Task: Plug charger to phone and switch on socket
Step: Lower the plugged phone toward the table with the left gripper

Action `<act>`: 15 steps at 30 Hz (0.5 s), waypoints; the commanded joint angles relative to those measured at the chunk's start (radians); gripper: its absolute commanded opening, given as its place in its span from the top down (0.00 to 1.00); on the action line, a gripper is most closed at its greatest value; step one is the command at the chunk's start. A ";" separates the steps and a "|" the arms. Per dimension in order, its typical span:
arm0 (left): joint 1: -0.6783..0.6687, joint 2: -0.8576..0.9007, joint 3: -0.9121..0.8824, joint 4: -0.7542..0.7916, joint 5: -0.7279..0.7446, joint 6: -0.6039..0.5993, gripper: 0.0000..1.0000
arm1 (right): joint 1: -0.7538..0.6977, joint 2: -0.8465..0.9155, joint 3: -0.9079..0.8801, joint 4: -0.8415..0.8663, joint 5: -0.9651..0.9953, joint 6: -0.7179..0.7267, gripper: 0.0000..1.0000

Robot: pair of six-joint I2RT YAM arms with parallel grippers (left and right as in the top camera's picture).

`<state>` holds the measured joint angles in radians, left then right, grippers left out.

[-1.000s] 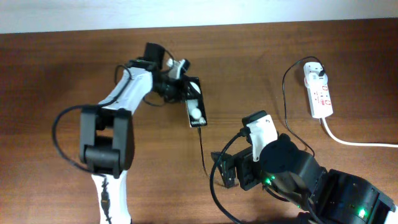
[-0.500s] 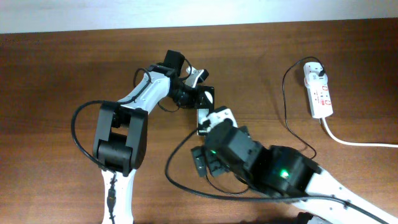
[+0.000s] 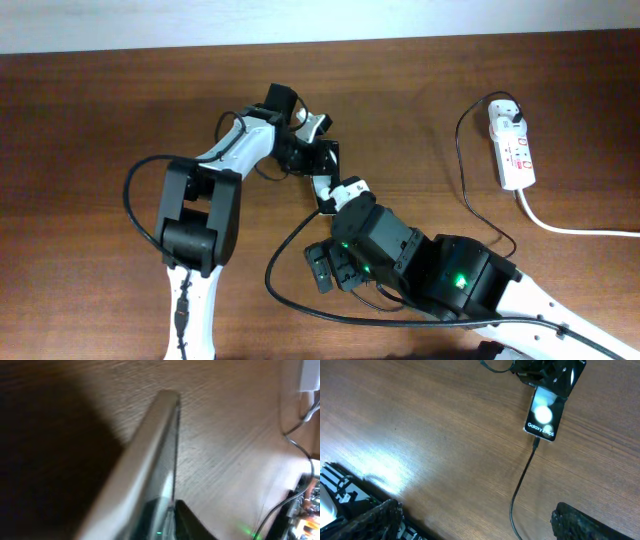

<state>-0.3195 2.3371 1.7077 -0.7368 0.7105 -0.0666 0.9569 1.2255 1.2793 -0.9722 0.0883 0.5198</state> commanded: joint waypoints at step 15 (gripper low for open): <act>0.030 0.029 0.008 -0.019 -0.277 -0.098 0.01 | -0.002 -0.013 0.015 -0.035 0.001 0.002 0.01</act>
<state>-0.3046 2.3184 1.7443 -0.7403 0.7250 -0.1593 0.9569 1.2255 1.2793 -1.0004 0.0883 0.5201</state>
